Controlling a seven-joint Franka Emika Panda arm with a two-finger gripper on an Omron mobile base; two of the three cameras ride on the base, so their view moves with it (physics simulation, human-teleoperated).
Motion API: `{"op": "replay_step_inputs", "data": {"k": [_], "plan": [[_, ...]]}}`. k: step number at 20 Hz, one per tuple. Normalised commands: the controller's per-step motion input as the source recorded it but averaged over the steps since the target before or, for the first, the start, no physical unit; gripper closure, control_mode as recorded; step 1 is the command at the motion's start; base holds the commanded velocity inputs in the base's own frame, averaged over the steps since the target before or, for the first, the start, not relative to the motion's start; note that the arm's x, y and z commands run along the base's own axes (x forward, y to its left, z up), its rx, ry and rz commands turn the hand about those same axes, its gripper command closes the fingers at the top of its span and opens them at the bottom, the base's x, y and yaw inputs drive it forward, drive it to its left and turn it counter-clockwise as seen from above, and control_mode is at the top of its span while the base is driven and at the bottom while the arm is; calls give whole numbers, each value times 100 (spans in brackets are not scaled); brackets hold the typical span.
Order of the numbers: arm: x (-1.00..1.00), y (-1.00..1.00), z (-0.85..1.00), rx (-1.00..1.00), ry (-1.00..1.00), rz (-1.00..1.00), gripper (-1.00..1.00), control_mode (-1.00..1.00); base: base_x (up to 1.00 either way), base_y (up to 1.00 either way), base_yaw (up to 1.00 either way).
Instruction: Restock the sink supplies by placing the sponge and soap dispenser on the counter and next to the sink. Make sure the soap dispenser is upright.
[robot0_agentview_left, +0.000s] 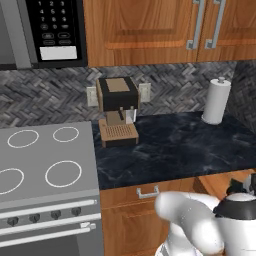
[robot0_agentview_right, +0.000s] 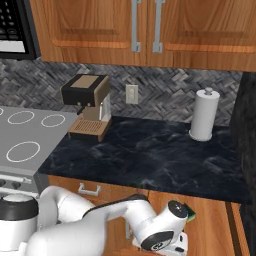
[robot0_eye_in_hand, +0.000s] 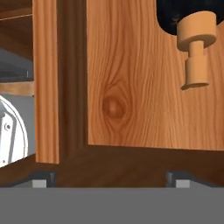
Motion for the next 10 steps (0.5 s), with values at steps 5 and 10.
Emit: {"op": "replay_step_inputs", "data": {"k": [5, 10], "plan": [[65, -34, 91, 0, 5, 0, -100, -100, 0, 0, 0], [67, -41, 43, 0, 4, 0, -100, -100, 0, 0, 0]]}}
